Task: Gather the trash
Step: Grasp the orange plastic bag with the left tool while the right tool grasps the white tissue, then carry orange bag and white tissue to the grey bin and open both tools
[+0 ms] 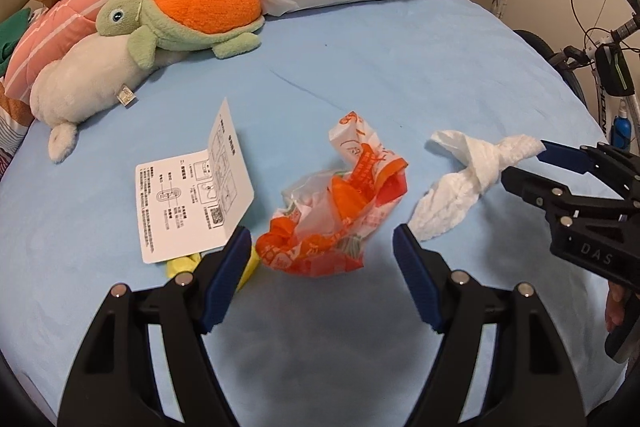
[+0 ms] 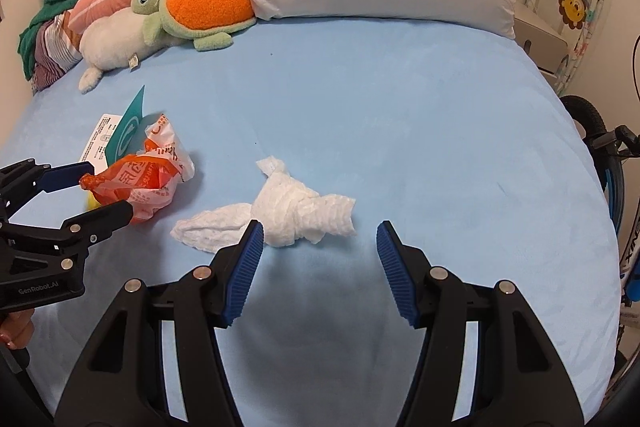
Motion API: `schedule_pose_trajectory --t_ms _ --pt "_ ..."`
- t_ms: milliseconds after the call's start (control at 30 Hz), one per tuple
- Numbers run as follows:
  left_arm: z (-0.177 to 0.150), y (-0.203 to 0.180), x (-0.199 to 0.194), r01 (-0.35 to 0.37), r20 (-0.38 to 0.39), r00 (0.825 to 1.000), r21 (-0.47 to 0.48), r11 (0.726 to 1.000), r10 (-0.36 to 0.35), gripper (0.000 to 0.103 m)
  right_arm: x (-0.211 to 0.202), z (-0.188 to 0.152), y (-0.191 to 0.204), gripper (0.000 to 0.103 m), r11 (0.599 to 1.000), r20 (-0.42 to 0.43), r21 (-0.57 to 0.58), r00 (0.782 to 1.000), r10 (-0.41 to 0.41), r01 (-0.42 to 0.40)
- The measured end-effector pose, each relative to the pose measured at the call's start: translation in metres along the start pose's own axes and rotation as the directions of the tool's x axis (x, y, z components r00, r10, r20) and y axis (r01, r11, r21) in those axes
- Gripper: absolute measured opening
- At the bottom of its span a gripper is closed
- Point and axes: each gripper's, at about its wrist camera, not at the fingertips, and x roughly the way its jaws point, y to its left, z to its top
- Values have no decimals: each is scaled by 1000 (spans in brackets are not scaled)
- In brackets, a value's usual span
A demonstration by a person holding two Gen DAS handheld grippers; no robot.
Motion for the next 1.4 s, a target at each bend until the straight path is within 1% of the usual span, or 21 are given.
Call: schedule_pose_trajectory --t_ms 267,400,500,567,600,733,800,867,967,1167,1400 --pt "7 -9 21 -32 14 999 40 999 32 73 17 0 2 57 1000 -24 -5 1000 17 -17" --pt "11 -17 26 -53 34 998 80 995 50 71 24 4 1 55 1000 -27 1 999 29 -29" --pt "16 -25 30 -60 48 997 115 992 55 64 30 6 2 44 998 -43 2 997 59 -59" --pt "19 -30 32 -61 54 997 131 989 54 58 34 6 6 30 996 -60 -8 994 88 -88" --pt "20 -32 33 -62 57 997 140 988 54 54 35 6 8 29 995 -65 -13 993 99 -100" --pt "24 -35 33 -47 60 997 143 989 39 37 34 7 14 23 994 -52 -43 994 95 -97" --pt "25 -34 30 -31 59 998 136 990 23 34 31 6 13 21 993 -43 -36 993 107 -108" --pt "25 -31 26 -6 53 999 124 992 -1 33 28 6 12 21 993 -38 -26 993 115 -116" --pt "23 -31 17 7 57 998 126 992 -15 32 21 6 13 21 993 -31 -22 993 116 -117" --pt "14 -24 -15 53 65 996 99 994 -59 32 -3 1 22 21 993 -27 -18 993 113 -114" --pt "-15 -3 -60 69 56 996 55 996 -72 32 -37 -17 45 21 992 -34 0 991 127 -127"
